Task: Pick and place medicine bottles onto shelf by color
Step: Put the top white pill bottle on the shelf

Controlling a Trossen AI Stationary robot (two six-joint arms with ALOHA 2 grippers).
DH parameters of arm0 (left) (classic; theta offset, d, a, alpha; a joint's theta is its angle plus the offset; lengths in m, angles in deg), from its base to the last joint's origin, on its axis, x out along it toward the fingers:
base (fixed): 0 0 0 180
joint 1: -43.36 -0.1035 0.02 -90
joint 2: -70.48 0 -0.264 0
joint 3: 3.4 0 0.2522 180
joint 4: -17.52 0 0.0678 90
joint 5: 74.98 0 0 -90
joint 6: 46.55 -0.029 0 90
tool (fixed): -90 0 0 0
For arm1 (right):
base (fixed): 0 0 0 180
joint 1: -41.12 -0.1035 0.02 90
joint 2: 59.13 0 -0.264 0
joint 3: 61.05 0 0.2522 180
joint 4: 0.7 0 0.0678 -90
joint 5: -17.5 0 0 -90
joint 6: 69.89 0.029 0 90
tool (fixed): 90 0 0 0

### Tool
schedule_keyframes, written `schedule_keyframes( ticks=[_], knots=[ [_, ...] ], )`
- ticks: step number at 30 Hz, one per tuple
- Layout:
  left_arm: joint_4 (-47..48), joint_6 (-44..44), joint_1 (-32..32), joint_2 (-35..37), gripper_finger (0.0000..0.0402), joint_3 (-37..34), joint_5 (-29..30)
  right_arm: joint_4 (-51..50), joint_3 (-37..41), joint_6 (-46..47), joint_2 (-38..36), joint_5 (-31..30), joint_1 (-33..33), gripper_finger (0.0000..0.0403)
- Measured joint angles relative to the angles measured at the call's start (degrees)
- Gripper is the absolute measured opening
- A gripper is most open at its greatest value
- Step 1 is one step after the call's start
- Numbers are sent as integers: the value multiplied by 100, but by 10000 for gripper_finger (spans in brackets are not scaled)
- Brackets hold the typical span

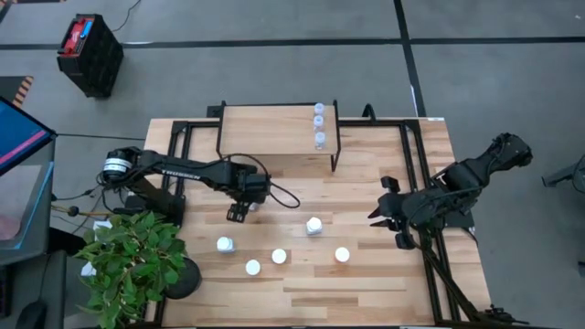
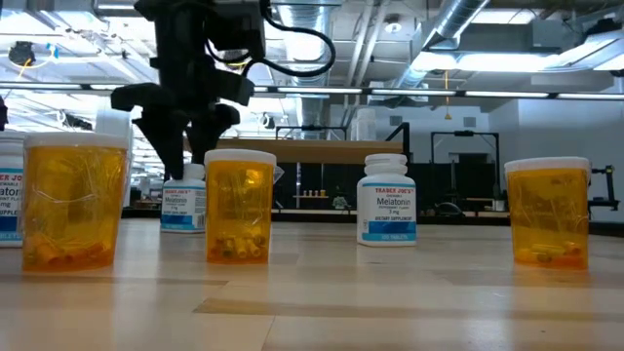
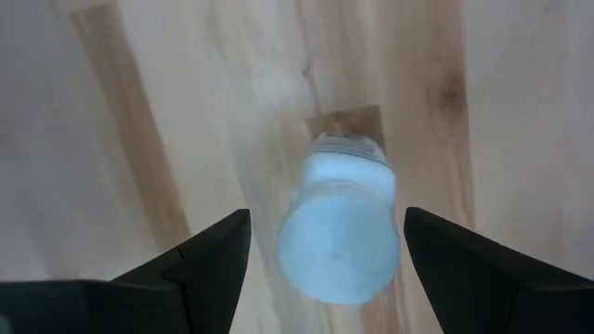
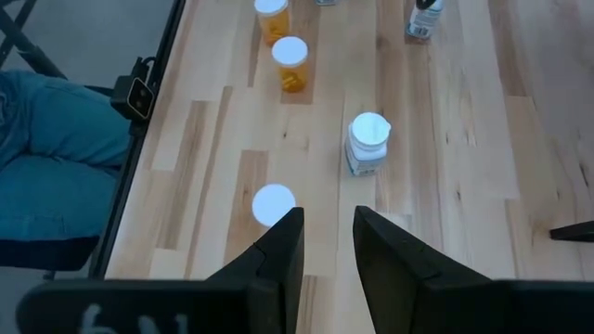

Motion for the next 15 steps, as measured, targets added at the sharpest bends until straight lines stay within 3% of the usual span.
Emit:
schedule_keyframes(
  ticks=[15],
  knots=[
    [-48, 47, -8, -144, 270, -7, -206, -47, 0, 0, 1, 2, 0, 118]
  ],
)
